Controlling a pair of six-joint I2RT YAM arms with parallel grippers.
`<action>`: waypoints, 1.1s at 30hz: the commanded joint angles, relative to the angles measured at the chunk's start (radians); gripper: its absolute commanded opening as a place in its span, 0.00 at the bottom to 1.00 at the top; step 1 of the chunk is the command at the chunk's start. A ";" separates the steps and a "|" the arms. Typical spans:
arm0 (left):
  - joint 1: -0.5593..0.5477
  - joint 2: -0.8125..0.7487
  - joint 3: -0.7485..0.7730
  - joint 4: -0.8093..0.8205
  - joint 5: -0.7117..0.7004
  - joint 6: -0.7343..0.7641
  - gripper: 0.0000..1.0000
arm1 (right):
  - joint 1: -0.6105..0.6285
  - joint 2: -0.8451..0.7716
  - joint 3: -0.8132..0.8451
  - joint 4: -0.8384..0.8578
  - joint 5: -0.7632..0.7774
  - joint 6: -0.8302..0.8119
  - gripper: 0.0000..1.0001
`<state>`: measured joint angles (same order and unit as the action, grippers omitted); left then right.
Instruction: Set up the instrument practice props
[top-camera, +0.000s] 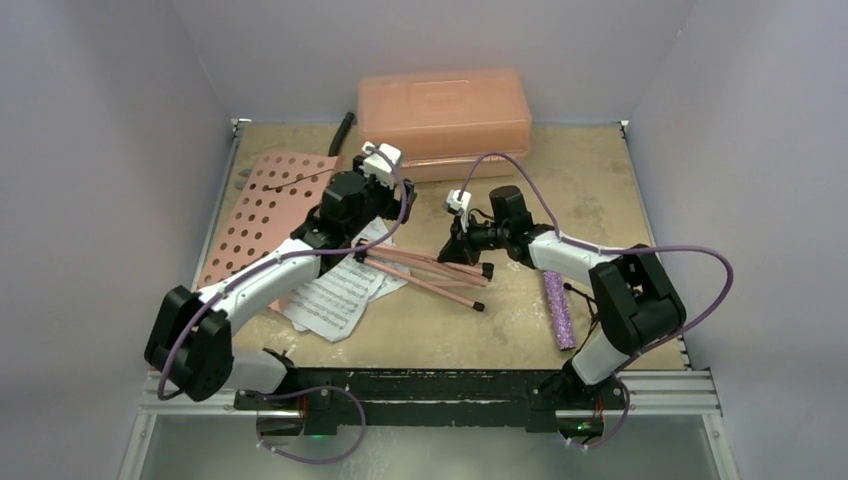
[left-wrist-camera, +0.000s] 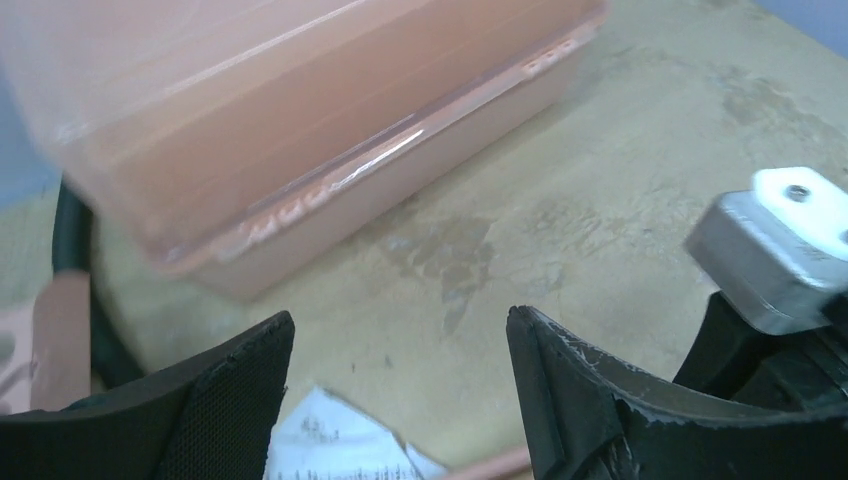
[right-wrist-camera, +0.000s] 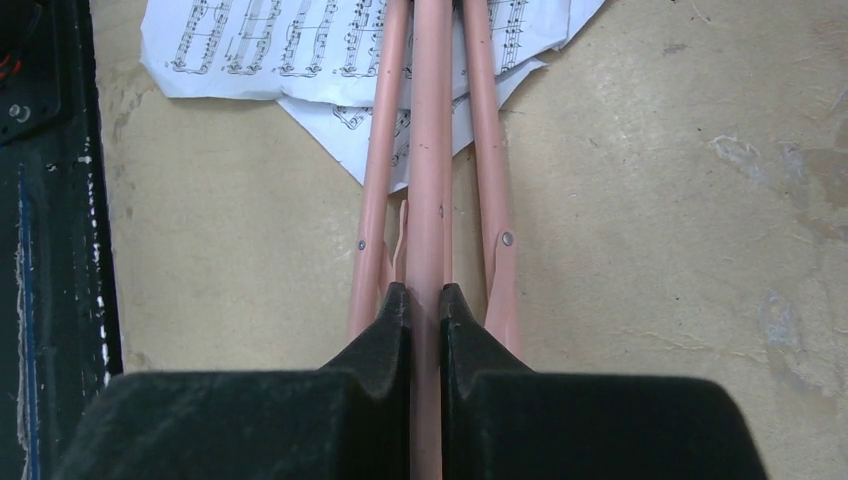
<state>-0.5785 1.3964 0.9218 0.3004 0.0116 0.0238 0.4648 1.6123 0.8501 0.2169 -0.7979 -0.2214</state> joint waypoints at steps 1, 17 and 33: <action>0.006 -0.118 0.029 -0.289 -0.269 -0.326 0.77 | 0.002 -0.047 0.067 -0.030 -0.015 -0.033 0.01; 0.008 -0.054 0.085 -0.981 -0.577 -1.407 0.85 | 0.004 -0.191 0.061 0.059 0.138 -0.013 0.47; 0.101 0.121 0.005 -0.820 -0.556 -1.644 0.84 | 0.004 -0.247 0.007 0.041 0.131 -0.015 0.50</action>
<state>-0.5114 1.4914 0.9497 -0.5991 -0.5392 -1.5471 0.4656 1.3991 0.8608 0.2436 -0.6670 -0.2291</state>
